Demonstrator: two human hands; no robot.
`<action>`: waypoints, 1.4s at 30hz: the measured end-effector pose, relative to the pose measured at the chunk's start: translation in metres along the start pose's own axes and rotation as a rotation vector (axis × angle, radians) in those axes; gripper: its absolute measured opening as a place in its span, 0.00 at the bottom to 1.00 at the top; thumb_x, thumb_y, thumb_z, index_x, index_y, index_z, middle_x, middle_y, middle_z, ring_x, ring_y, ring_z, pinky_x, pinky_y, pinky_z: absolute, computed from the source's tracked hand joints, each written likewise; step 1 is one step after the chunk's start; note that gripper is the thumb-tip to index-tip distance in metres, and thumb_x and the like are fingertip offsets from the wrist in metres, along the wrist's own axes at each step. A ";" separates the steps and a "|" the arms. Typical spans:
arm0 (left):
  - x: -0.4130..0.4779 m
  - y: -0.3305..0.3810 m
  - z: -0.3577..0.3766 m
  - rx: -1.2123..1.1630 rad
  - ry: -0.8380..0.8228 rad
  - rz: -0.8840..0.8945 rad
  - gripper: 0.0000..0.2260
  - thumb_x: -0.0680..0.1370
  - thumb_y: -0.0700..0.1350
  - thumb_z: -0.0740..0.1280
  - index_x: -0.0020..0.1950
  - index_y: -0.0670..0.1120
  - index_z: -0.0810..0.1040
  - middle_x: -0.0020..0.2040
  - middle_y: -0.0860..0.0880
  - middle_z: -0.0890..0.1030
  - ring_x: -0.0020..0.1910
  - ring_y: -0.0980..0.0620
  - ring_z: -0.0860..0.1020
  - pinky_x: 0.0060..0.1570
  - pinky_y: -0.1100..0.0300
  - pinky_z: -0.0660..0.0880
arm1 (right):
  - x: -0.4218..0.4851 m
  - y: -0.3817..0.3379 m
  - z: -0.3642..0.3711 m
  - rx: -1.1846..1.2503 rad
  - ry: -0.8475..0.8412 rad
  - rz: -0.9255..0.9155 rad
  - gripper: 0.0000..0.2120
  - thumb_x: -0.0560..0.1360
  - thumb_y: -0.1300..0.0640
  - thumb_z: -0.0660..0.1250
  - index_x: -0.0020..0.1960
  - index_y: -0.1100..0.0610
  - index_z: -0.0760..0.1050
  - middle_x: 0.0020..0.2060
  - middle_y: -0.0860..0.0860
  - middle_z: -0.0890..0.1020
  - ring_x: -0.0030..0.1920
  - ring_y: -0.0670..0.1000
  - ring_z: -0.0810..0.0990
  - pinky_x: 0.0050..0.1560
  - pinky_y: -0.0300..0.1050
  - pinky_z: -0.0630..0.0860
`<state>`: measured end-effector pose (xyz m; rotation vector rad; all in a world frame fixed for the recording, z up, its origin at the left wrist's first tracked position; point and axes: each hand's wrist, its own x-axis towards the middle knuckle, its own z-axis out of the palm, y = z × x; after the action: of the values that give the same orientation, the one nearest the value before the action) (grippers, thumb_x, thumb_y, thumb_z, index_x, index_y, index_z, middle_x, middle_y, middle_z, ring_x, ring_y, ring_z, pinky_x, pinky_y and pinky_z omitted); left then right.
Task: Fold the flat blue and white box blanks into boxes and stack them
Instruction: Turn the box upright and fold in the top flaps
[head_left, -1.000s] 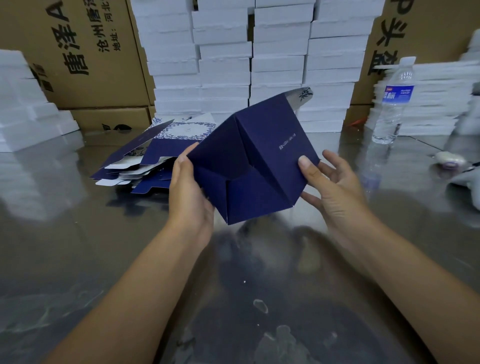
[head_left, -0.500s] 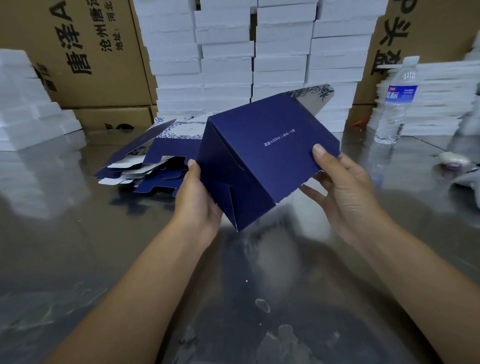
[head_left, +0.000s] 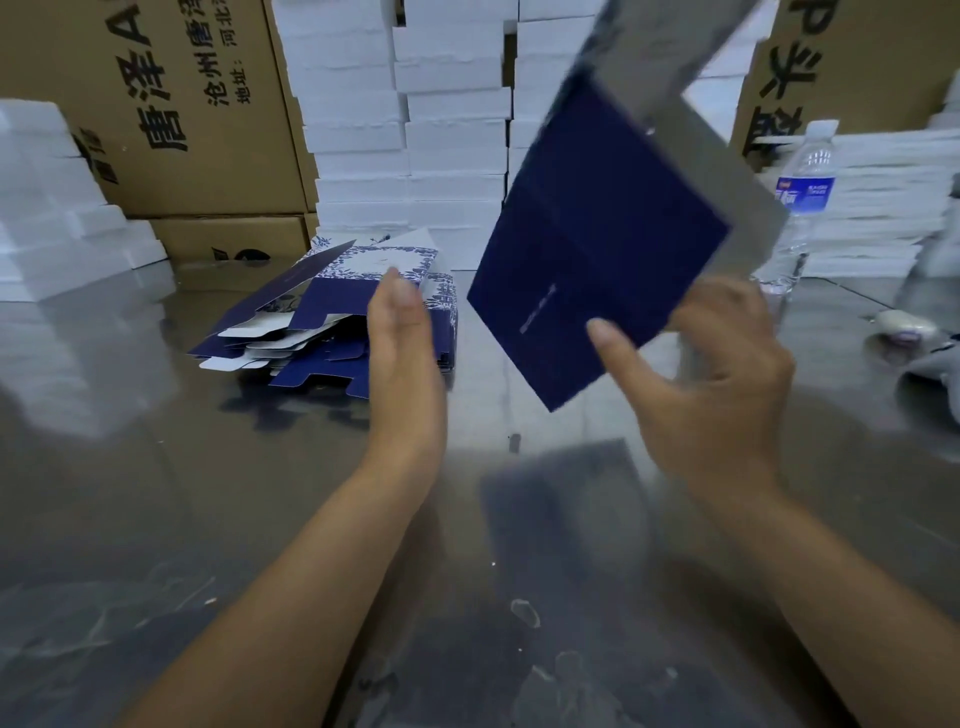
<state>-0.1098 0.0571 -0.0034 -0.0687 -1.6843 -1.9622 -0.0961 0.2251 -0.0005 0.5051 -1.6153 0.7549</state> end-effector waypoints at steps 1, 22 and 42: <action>-0.003 -0.001 0.001 0.054 -0.052 0.072 0.25 0.77 0.66 0.53 0.71 0.59 0.62 0.67 0.61 0.70 0.65 0.66 0.69 0.65 0.66 0.65 | -0.003 0.000 0.001 -0.087 -0.029 -0.111 0.11 0.71 0.55 0.72 0.33 0.57 0.76 0.34 0.48 0.79 0.41 0.52 0.75 0.49 0.51 0.72; -0.016 -0.001 0.000 0.229 -0.316 0.420 0.53 0.63 0.58 0.76 0.73 0.64 0.38 0.73 0.57 0.59 0.73 0.57 0.61 0.70 0.48 0.65 | 0.005 -0.007 -0.008 -0.283 -0.509 -0.429 0.08 0.70 0.55 0.70 0.39 0.60 0.81 0.37 0.54 0.82 0.42 0.57 0.80 0.46 0.50 0.71; -0.023 0.003 0.005 0.348 -0.446 0.596 0.56 0.60 0.57 0.79 0.73 0.63 0.41 0.76 0.49 0.56 0.75 0.53 0.57 0.71 0.54 0.62 | 0.052 -0.021 -0.005 -0.388 -0.869 0.117 0.08 0.75 0.59 0.59 0.52 0.51 0.71 0.49 0.52 0.78 0.44 0.53 0.74 0.42 0.45 0.72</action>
<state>-0.0904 0.0697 -0.0087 -0.8277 -1.9587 -1.2499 -0.0878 0.2187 0.0550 0.4819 -2.5475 0.2752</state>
